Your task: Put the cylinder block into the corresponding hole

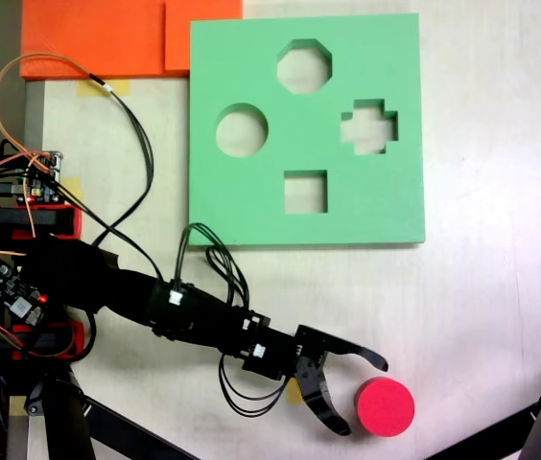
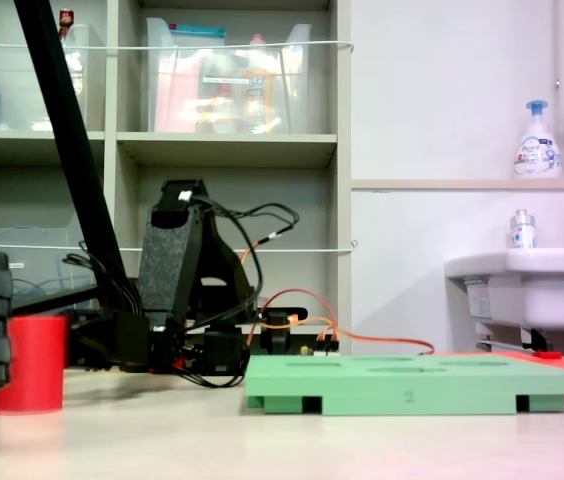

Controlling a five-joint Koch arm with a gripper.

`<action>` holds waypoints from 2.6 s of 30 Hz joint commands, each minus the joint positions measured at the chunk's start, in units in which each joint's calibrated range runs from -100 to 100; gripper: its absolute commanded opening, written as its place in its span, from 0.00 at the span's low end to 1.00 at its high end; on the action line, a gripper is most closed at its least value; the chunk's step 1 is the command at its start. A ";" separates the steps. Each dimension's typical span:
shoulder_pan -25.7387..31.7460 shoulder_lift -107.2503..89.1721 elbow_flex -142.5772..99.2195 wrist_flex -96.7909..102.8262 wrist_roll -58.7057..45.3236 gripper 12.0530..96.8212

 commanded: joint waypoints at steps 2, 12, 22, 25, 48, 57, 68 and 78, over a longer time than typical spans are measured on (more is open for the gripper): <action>-0.20 -0.60 0.91 -4.89 1.66 0.69; -0.49 -2.98 9.19 -16.44 2.15 0.69; -0.34 -1.72 15.47 -19.91 2.20 0.69; -0.34 1.49 18.56 -20.78 2.20 0.69; 0.05 1.63 20.85 -22.41 2.20 0.33; 0.68 -4.79 15.47 -21.93 2.20 0.29; 1.32 -25.60 -0.18 -20.39 2.20 0.27; 4.25 -61.64 -24.61 -18.66 2.20 0.27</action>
